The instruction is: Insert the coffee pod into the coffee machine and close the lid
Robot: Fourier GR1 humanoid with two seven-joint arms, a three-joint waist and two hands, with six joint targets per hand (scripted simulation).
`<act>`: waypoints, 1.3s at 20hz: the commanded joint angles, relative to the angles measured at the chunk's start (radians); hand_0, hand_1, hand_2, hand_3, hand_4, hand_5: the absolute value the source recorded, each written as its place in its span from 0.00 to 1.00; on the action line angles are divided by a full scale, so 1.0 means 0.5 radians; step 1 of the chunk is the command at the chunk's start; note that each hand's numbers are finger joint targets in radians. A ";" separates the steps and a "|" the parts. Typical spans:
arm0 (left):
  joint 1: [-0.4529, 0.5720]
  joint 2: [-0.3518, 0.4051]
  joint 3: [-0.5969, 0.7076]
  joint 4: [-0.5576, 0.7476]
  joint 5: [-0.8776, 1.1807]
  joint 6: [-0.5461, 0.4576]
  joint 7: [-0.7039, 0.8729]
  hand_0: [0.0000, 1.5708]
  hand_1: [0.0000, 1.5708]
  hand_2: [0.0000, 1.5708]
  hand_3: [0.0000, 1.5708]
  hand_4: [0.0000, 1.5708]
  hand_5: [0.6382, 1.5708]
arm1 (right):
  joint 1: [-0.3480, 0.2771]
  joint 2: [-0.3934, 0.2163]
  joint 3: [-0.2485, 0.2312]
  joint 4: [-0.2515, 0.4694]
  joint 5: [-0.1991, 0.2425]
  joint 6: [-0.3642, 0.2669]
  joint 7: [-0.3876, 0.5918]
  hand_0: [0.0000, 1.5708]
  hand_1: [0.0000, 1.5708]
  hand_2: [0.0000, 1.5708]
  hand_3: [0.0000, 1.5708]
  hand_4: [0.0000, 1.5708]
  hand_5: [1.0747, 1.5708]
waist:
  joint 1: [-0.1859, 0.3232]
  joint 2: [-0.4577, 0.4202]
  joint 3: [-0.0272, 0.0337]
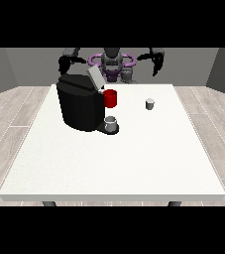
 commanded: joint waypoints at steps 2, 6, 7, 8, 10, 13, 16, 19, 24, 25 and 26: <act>-0.157 0.187 0.092 0.197 -0.189 0.022 0.004 0.00 0.00 0.00 0.00 0.29 1.00 | -0.037 0.089 0.134 -0.049 0.117 -0.072 -0.072 0.00 0.00 0.00 0.00 0.23 1.00 | -0.096 0.127 -0.001; -0.186 0.249 0.043 0.233 -0.368 0.047 0.065 0.00 0.00 0.00 0.00 0.00 1.00 | -0.038 0.021 0.023 0.036 0.012 0.027 -0.134 0.00 0.00 0.00 0.00 0.15 1.00 | -0.091 0.130 0.000; -0.251 0.358 0.145 0.348 -0.287 -0.079 -0.037 0.00 0.00 0.00 0.00 0.00 1.00 | -0.097 0.021 0.036 0.048 0.026 0.035 -0.177 0.00 0.00 0.00 0.00 0.18 1.00 | -0.091 0.215 -0.001; -0.302 0.433 0.177 0.433 -0.409 0.020 -0.085 0.00 0.00 0.00 0.00 0.00 1.00 | -0.127 0.047 0.065 -0.004 0.011 0.060 -0.238 0.00 0.00 0.00 0.00 0.26 1.00 | -0.191 0.342 -0.001; -0.321 0.362 0.095 0.560 -0.552 0.114 -0.124 0.00 0.00 0.00 0.00 0.00 1.00 | -0.155 0.085 0.144 -0.074 0.084 -0.014 -0.110 0.00 0.00 0.00 0.00 0.25 1.00 | -0.223 0.318 -0.002; -0.467 0.387 0.077 0.586 -0.671 0.197 -0.087 0.00 0.00 0.00 0.00 0.00 1.00 | -0.309 -0.024 -0.030 0.088 0.042 -0.011 -0.151 0.00 0.00 0.00 0.00 0.26 1.00 | -0.206 0.456 0.000; -0.618 0.478 0.118 0.781 -0.767 0.225 -0.089 0.00 0.00 0.00 0.00 0.00 1.00 | -0.302 0.035 0.111 0.053 0.104 -0.013 -0.136 0.00 0.00 0.00 0.00 0.31 1.00 | -0.299 0.541 -0.001; -0.730 0.507 0.145 1.012 -0.835 0.260 -0.190 0.00 0.00 0.00 0.00 0.00 1.00 | -0.347 0.091 0.166 0.034 0.152 -0.068 -0.117 0.00 0.00 0.00 0.00 0.31 1.00 | -0.326 0.626 -0.002; -0.779 0.654 0.177 1.299 -0.871 0.101 -0.254 0.00 0.00 0.00 0.00 0.00 1.00 | -0.421 -0.002 0.050 0.022 0.082 -0.037 -0.048 0.00 0.00 0.00 0.00 0.33 1.00 | -0.315 0.661 -0.002; -0.794 0.565 0.113 1.307 -0.924 0.127 -0.210 0.00 0.00 0.00 0.00 0.00 1.00 | -0.347 0.030 0.043 0.128 0.125 -0.087 -0.150 0.00 0.00 0.00 0.00 0.33 1.00 | -0.300 0.592 -0.001; -0.877 0.610 0.130 1.333 -0.932 0.091 -0.154 0.00 0.00 0.00 0.00 0.00 1.00 | -0.459 0.009 0.017 0.169 0.114 -0.082 -0.125 0.00 0.00 0.00 0.00 0.33 1.00 | -0.281 0.642 -0.001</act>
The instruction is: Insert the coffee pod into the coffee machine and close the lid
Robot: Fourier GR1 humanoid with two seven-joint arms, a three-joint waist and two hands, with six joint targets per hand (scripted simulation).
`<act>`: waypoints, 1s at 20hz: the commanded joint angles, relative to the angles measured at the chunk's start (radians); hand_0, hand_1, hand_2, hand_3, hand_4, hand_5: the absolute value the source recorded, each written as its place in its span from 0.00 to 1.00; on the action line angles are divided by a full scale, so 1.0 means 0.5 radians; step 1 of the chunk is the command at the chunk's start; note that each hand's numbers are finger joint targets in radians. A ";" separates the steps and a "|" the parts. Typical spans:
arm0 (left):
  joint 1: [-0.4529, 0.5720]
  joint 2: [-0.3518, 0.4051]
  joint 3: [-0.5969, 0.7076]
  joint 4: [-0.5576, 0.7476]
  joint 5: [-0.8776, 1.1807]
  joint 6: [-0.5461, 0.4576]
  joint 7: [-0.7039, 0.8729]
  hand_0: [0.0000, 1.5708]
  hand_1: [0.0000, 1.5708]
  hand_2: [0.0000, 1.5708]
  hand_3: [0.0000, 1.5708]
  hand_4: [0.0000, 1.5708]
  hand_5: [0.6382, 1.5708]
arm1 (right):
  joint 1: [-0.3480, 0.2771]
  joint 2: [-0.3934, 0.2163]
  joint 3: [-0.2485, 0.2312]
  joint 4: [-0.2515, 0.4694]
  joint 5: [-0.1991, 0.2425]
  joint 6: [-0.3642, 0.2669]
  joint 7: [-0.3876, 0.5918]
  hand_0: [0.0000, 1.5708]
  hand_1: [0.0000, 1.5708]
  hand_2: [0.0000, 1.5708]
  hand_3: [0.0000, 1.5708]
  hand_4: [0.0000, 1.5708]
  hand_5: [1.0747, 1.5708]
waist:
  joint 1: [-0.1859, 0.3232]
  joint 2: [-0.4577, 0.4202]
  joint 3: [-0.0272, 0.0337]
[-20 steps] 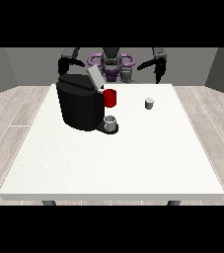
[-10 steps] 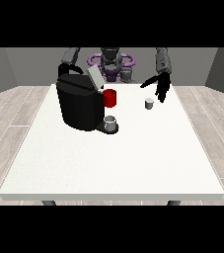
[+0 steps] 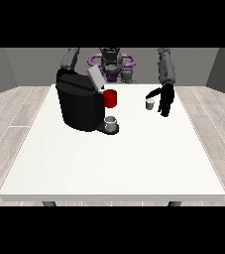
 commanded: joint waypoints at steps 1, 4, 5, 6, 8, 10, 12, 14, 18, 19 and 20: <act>-0.135 0.092 0.037 0.233 -0.060 -0.036 -0.101 0.00 0.00 0.00 0.00 0.00 1.00 | -0.090 -0.020 -0.066 0.073 -0.012 -0.014 -0.079 0.00 0.00 0.00 0.00 0.27 1.00 | 0.007 0.128 0.000; -0.125 0.016 -0.096 0.296 -0.167 -0.123 -0.010 0.00 0.00 0.00 0.00 0.00 1.00 | -0.031 0.009 0.008 0.142 0.061 -0.046 -0.005 0.00 0.00 0.00 0.00 0.23 1.00 | 0.045 -0.056 0.000; -0.222 0.090 -0.047 0.329 -0.171 -0.108 -0.077 0.00 0.00 0.00 0.00 0.00 1.00 | -0.088 -0.059 -0.079 0.192 -0.023 0.044 -0.101 0.00 0.00 0.00 0.00 0.20 1.00 | 0.001 0.064 0.001; -0.243 0.018 -0.091 0.357 -0.220 -0.065 -0.037 0.00 0.00 0.00 0.00 0.00 1.00 | -0.182 -0.071 -0.079 0.176 -0.013 0.022 -0.006 0.00 0.00 0.00 0.00 0.16 1.00 | 0.008 0.060 0.000; -0.259 0.021 -0.086 0.393 -0.251 -0.046 -0.049 0.00 0.00 0.00 0.00 0.00 1.00 | -0.121 0.017 -0.041 0.274 0.042 -0.025 -0.243 0.00 0.00 0.00 0.00 0.21 1.00 | 0.030 0.091 0.001; -0.261 -0.063 -0.135 0.412 -0.312 -0.014 0.058 0.00 0.00 0.00 0.00 0.00 1.00 | -0.163 0.029 -0.073 0.295 0.011 -0.065 -0.127 0.00 0.00 0.00 0.00 0.24 1.00 | 0.029 0.016 0.001; -0.309 0.013 -0.054 0.540 -0.256 -0.100 -0.038 0.00 0.00 0.24 0.00 0.00 1.00 | -0.151 0.072 0.028 0.165 0.069 -0.192 0.027 0.00 0.00 0.00 0.00 0.24 1.00 | 0.006 0.023 -0.001; -0.238 -0.029 -0.087 0.533 -0.276 -0.103 -0.084 0.00 0.00 0.20 0.00 0.00 1.00 | -0.177 -0.014 -0.082 0.231 0.011 -0.094 0.016 0.00 0.00 0.00 0.00 0.26 1.00 | 0.036 0.002 0.000; -0.252 0.026 -0.036 0.594 -0.308 -0.018 -0.199 0.00 0.00 0.38 0.24 0.00 1.00 | -0.126 -0.057 -0.109 0.251 -0.044 0.004 -0.088 0.00 0.00 0.00 0.00 0.25 1.00 | -0.009 0.058 0.000; -0.294 -0.032 -0.098 0.513 -0.341 -0.083 -0.044 0.25 0.25 0.45 0.38 0.00 1.00 | -0.170 -0.077 -0.166 0.381 -0.060 -0.003 -0.103 0.00 0.00 0.00 0.00 0.24 1.00 | 0.031 -0.036 0.001; -0.316 -0.026 -0.087 0.569 -0.367 -0.003 -0.162 0.44 0.44 0.55 0.50 0.00 1.00 | -0.189 -0.014 -0.113 0.331 -0.020 -0.060 -0.129 0.00 0.00 0.00 0.00 0.26 1.00 | 0.018 0.046 0.000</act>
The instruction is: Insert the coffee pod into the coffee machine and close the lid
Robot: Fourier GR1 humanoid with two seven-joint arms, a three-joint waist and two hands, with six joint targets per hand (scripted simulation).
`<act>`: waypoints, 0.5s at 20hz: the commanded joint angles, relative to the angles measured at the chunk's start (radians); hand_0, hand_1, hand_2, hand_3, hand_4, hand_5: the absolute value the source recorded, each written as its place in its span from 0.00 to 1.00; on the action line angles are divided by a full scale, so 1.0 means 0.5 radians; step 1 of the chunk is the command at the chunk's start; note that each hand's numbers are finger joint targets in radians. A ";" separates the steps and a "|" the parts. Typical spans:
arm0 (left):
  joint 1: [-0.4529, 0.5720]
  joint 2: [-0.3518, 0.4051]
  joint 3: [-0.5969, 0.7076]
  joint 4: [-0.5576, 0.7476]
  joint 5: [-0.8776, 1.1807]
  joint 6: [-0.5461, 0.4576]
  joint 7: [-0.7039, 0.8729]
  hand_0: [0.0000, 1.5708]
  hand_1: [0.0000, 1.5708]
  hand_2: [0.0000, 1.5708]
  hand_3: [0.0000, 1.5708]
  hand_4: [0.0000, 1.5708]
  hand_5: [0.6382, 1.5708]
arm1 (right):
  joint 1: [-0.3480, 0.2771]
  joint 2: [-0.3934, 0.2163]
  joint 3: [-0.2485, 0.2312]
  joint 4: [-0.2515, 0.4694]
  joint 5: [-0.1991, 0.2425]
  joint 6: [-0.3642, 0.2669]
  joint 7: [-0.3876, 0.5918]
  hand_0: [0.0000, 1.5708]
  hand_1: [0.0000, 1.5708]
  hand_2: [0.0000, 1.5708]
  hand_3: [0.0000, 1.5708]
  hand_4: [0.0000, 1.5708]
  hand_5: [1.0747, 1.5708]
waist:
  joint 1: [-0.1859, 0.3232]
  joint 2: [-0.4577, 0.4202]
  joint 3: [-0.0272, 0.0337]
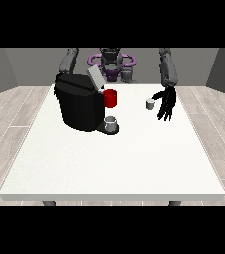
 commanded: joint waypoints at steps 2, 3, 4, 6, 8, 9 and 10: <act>-0.071 -0.044 -0.038 0.159 -0.097 0.038 -0.074 0.72 0.72 0.75 0.64 0.00 1.00 | 0.016 0.059 0.043 -0.027 0.018 -0.052 0.042 0.00 0.00 0.00 0.00 0.26 1.00 | -0.048 -0.007 -0.026; -0.029 -0.140 -0.084 0.071 -0.122 0.109 -0.045 0.68 0.68 0.73 0.69 0.00 1.00 | -0.009 0.037 -0.009 0.126 0.018 -0.041 -0.095 0.00 0.00 0.00 0.00 0.25 1.00 | 0.028 0.016 -0.025; -0.027 -0.131 -0.069 0.143 -0.131 0.119 -0.056 0.71 0.71 0.75 0.71 0.00 1.00 | 0.019 0.023 0.033 -0.017 0.006 -0.014 0.053 0.00 0.00 0.00 0.00 0.24 1.00 | -0.053 -0.049 -0.027; 0.018 -0.160 -0.095 0.108 -0.169 0.194 -0.075 0.70 0.70 0.73 0.72 0.00 1.00 | 0.054 -0.031 0.016 0.020 -0.013 0.055 0.038 0.00 0.00 0.00 0.00 0.21 1.00 | -0.068 -0.048 -0.026; 0.029 -0.245 -0.157 0.059 -0.217 0.207 -0.005 0.75 0.75 0.77 0.69 0.00 1.00 | 0.065 0.082 0.068 0.099 0.066 -0.061 -0.056 0.00 0.00 0.00 0.00 0.21 1.00 | -0.013 -0.086 -0.025; 0.005 -0.164 -0.167 0.071 -0.239 0.129 -0.028 0.77 0.77 0.78 0.69 0.00 1.00 | 0.045 0.055 0.050 0.119 0.063 -0.056 -0.029 0.00 0.00 0.00 0.00 0.21 1.00 | -0.008 -0.076 -0.025; -0.031 -0.268 -0.179 0.020 -0.237 0.170 0.079 0.77 0.77 0.78 0.71 0.00 1.00 | 0.040 0.024 0.037 0.163 0.033 0.013 -0.064 0.00 0.00 0.00 0.00 0.20 1.00 | -0.041 -0.108 -0.024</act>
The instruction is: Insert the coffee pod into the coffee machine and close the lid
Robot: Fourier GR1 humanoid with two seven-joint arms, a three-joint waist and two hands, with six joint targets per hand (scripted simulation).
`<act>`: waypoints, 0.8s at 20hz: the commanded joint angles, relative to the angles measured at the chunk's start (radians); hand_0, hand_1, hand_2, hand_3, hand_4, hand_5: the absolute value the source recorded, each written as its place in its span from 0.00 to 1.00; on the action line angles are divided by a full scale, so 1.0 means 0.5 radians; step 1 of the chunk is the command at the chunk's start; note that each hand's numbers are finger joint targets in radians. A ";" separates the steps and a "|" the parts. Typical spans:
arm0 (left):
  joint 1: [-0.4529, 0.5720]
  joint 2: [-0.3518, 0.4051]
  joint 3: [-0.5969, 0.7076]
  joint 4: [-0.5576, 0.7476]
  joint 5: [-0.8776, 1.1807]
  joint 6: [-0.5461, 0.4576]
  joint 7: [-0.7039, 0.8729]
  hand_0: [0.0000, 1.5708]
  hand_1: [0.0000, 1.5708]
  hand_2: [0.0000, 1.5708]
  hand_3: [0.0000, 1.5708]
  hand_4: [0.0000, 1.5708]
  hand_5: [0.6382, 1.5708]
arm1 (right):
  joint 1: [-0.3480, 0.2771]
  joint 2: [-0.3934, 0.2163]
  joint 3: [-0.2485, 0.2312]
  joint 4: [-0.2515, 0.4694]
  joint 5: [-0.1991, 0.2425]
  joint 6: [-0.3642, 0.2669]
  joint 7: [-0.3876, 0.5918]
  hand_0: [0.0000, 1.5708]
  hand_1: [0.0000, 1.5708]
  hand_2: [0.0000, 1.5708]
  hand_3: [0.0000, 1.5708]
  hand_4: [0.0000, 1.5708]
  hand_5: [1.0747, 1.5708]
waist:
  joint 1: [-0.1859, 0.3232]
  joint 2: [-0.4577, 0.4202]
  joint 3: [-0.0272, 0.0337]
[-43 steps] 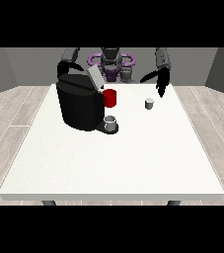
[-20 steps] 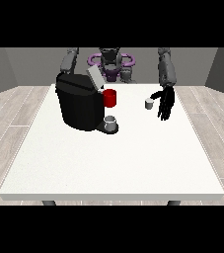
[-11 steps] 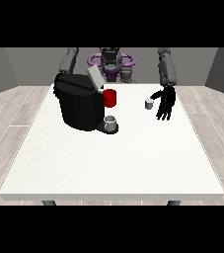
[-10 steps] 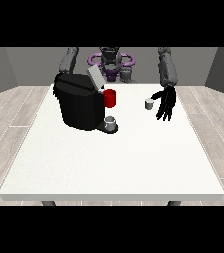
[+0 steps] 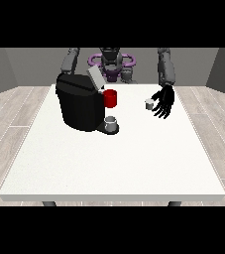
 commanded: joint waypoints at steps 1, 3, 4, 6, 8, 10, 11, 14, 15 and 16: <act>-0.001 -0.195 -0.107 0.041 -0.040 -0.049 -0.004 0.80 0.80 0.79 0.70 0.00 1.00 | -0.049 -0.014 -0.004 -0.009 -0.003 -0.022 0.149 0.00 0.00 0.00 0.00 0.19 1.00 | -0.031 -0.055 -0.032; -0.026 -0.119 -0.066 0.078 -0.024 -0.061 -0.147 0.76 0.76 0.77 0.69 0.00 1.00 | -0.075 0.011 -0.024 -0.016 -0.006 -0.054 0.037 0.00 0.00 0.00 0.00 0.23 1.00 | -0.020 0.053 -0.032; 0.018 -0.162 -0.080 0.092 -0.052 -0.025 -0.073 0.80 0.80 0.79 0.69 0.07 1.00 | 0.040 -0.032 0.001 -0.005 -0.014 0.047 0.000 0.00 0.00 0.00 0.00 0.23 1.00 | -0.060 -0.010 -0.031; 0.030 -0.199 -0.084 0.084 -0.055 -0.011 -0.092 0.84 0.84 0.84 0.73 0.04 1.00 | -0.045 -0.033 -0.041 0.010 -0.049 0.017 0.100 0.00 0.00 0.00 0.00 0.24 1.00 | -0.004 -0.028 -0.032; 0.052 -0.174 -0.108 0.044 -0.088 -0.064 -0.041 0.80 0.80 0.84 0.77 0.04 1.00 | 0.076 -0.058 -0.077 0.124 -0.080 0.086 -0.028 0.00 0.00 0.00 0.00 0.26 1.00 | 0.023 -0.121 -0.030; 0.015 -0.164 -0.063 0.114 -0.107 0.068 -0.105 0.76 0.76 0.81 0.75 0.15 1.00 | 0.016 -0.036 -0.077 0.083 -0.049 0.025 -0.112 0.00 0.00 0.00 0.00 0.26 1.00 | -0.014 0.037 -0.031; 0.005 -0.235 -0.121 0.073 -0.150 0.060 -0.048 0.73 0.73 0.80 0.75 0.21 1.00 | 0.028 -0.015 -0.025 0.103 0.001 -0.009 -0.020 0.00 0.00 0.00 0.00 0.26 1.00 | 0.013 -0.079 -0.031; 0.053 -0.220 -0.096 0.092 -0.146 0.127 -0.222 0.88 0.88 0.91 0.86 0.42 1.00 | 0.052 0.007 -0.032 0.067 -0.053 0.024 -0.041 0.00 0.00 0.00 0.00 0.25 1.00 | 0.018 -0.081 -0.032; 0.042 -0.250 -0.078 0.065 -0.093 0.070 -0.238 0.97 0.97 0.96 0.90 0.45 1.00 | 0.073 0.028 -0.020 0.061 -0.037 -0.018 0.025 0.00 0.00 0.00 0.00 0.22 1.00 | 0.028 -0.153 -0.032; -0.049 -0.207 -0.039 0.042 -0.067 0.022 -0.242 0.99 0.99 0.97 0.91 0.45 1.00 | -0.001 -0.077 -0.140 0.177 -0.116 0.074 -0.078 0.00 0.00 0.00 0.00 0.21 1.00 | 0.046 -0.045 -0.031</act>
